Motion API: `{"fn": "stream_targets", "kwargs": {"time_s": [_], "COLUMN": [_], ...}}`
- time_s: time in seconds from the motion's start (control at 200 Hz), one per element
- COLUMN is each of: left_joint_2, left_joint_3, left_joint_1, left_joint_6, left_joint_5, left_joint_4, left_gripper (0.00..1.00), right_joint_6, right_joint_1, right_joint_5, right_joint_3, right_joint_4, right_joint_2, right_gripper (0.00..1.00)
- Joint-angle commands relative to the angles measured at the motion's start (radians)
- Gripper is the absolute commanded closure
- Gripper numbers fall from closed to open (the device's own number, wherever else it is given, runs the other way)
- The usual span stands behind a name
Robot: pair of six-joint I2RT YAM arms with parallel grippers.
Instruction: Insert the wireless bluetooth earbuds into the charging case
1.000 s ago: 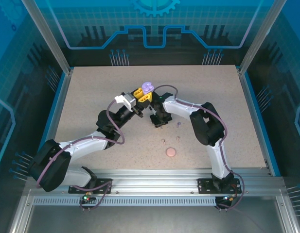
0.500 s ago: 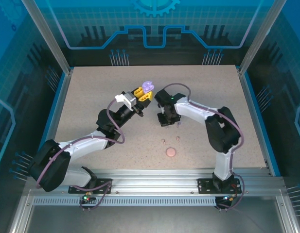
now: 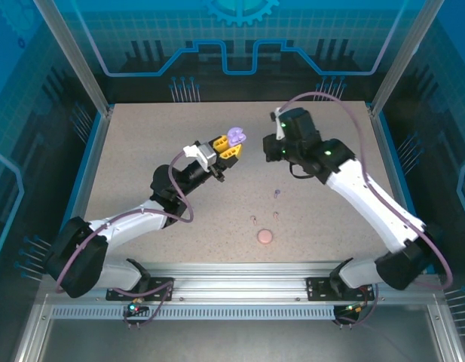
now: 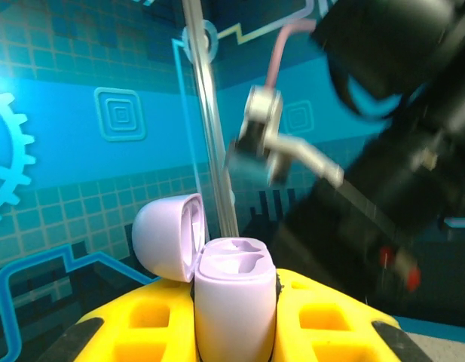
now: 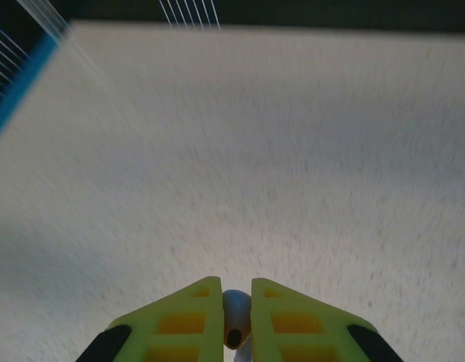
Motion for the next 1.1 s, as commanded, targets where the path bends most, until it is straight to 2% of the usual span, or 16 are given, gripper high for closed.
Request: {"fn": "stream_targets", "kwargs": {"time_s": [0.0,0.235,0.475,0.765,1.095], "left_joint_2": [-0.021,0.011,0.054,0.075,0.091], "left_joint_3": [0.059,0.113,0.135,0.148,0.152], "left_joint_1": [-0.008,-0.010,-0.013,-0.014,-0.013], "left_joint_6": [0.087,0.180,0.173,0.144,0.114], "left_joint_5": [0.088,0.111,0.113,0.098,0.077], "left_joint_4": [-0.047,-0.085,-0.082,-0.073,-0.047], "left_gripper": [1.00,1.00,1.00,1.00,1.00], "right_joint_6": [-0.051,-0.111,-0.135,-0.105,-0.073], "right_joint_1": [-0.006,-0.005,0.013,0.046,0.074], "right_joint_5": [0.037,-0.048,-0.212,-0.268,-0.274], "right_joint_3": [0.014,-0.096,-0.183,-0.223,-0.257], "right_joint_4": [0.118,0.349,0.527,0.594,0.614], "right_joint_2": [-0.084,-0.234,-0.264,-0.229,-0.219], "right_gripper": [0.87,0.87,0.87,0.87,0.87]}}
